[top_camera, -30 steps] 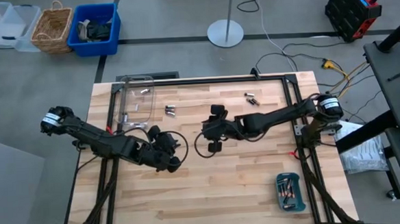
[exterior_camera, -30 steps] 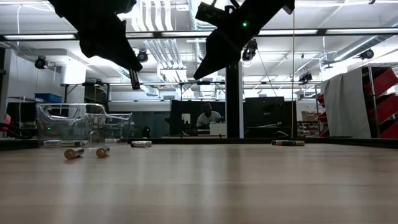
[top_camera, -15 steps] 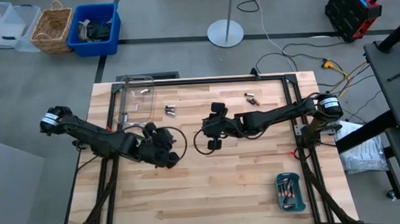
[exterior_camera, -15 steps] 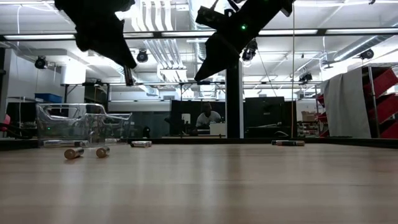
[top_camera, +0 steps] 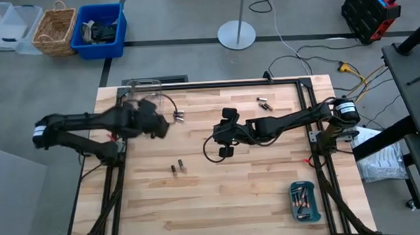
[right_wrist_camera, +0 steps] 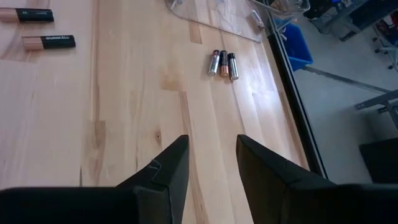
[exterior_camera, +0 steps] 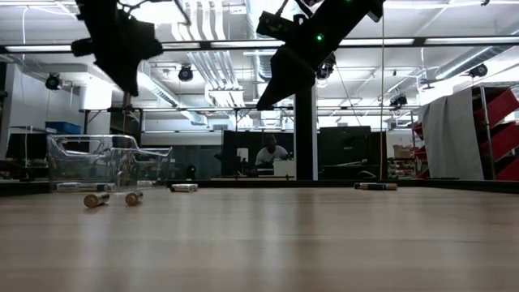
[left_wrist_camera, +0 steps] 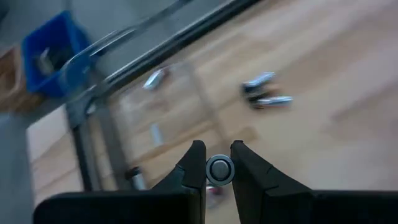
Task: Sort batteries
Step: Put the silver and black battery into the transparent bin, then put the copper and black battery into the blue bin
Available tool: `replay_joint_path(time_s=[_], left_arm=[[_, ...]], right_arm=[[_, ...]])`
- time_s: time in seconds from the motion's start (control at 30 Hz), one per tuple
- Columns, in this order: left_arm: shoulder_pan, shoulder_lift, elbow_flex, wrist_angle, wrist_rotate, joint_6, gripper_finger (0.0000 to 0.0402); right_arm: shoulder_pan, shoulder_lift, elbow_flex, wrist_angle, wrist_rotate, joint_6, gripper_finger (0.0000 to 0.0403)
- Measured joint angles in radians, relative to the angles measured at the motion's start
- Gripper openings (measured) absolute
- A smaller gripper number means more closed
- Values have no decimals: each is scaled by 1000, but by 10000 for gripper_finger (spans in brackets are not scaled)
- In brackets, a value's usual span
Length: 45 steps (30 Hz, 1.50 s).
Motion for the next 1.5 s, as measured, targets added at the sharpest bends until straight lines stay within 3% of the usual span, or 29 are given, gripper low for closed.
replay_joint_path(time_s=[0.2, 0.33, 0.6, 0.8, 0.97, 1.1, 1.37, 1.5], left_arm=[[212, -99, -102, 32, 82, 88, 28], [280, -151, -181, 70, 86, 94, 33], [291, -207, -282, 100, 79, 62, 133], [253, -228, -286, 162, 78, 62, 155], [129, -241, -286, 289, 73, 62, 156], [-64, -220, -287, 383, -10, 62, 157], [-530, -82, -287, 580, -407, -32, 157], [-655, 7, -284, 607, -570, -48, 158]], right_arm=[[0, 0, 0, 0, 0, 0, 118], [0, 0, 0, 0, 0, 0, 124], [0, 0, -1, -1, 0, 0, 137], [0, 0, -1, 0, 0, 0, 127], [0, 0, -1, 0, 0, 8, 118], [0, 0, -8, 1, -1, 12, 114], [-12, 0, -18, 10, -5, 15, 123], [-18, 0, -18, 10, -8, 15, 130]])
